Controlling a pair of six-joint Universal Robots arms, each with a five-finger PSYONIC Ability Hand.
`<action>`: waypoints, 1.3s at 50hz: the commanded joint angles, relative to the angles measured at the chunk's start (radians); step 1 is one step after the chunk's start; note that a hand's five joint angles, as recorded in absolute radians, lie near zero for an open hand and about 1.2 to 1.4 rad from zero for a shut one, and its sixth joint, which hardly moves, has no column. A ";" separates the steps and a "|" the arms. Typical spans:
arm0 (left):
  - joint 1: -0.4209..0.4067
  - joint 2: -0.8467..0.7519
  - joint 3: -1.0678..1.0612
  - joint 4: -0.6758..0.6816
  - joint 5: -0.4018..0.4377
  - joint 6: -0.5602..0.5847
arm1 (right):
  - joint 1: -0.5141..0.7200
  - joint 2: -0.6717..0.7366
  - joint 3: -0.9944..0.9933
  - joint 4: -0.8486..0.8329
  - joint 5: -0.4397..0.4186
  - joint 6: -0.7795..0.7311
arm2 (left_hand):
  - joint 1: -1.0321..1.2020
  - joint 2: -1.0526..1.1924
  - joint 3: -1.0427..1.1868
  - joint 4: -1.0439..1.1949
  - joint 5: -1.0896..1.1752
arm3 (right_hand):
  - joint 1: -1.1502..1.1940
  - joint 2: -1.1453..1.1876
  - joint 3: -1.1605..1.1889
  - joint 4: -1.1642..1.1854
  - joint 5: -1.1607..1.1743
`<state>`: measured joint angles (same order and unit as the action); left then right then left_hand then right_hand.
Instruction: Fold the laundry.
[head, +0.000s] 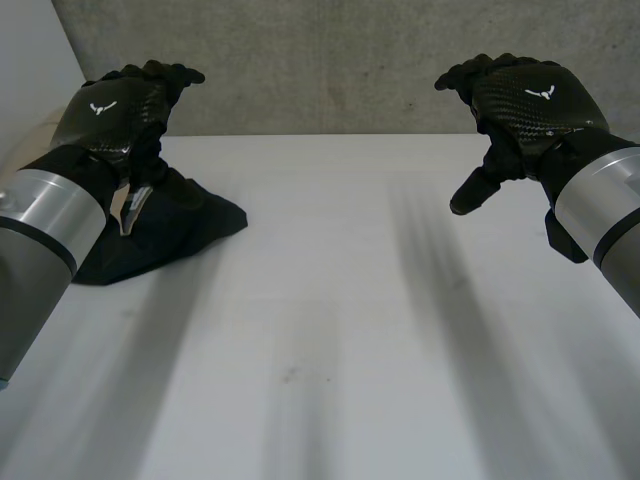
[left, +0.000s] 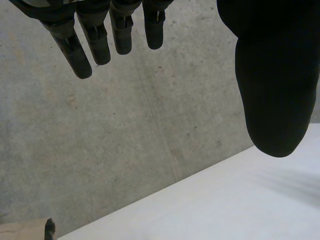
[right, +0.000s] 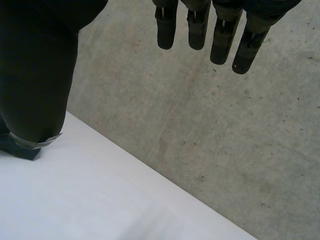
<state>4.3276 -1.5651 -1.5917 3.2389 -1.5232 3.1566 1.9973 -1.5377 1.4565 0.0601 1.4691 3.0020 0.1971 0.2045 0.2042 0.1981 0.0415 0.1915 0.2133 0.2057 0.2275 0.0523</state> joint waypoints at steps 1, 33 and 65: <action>0.010 -0.026 0.009 0.028 0.001 0.003 | 0.000 0.001 0.004 0.000 -0.001 0.000 | -0.023 -0.030 -0.030 -0.024 -0.041 | -0.017 -0.039 -0.031 -0.053 -0.052; 0.461 -0.800 0.375 0.259 0.135 0.444 | -0.002 0.085 0.007 0.000 -0.001 -0.069 | 0.031 0.024 0.024 0.030 0.012 | -0.017 -0.039 -0.031 -0.053 -0.052; 0.097 -0.379 0.179 0.386 0.164 0.315 | -0.005 0.122 -0.005 0.000 0.002 -0.071 | 1.199 1.192 1.192 1.198 1.180 | -0.017 -0.039 -0.031 -0.053 -0.052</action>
<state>4.5953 -2.1022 -1.3333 3.6364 -1.3614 3.5663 1.9964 -1.4108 1.4586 0.0598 1.4684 2.9315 1.1191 1.1913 1.1858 1.1962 0.9659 0.1915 0.2133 0.2057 0.2275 0.0524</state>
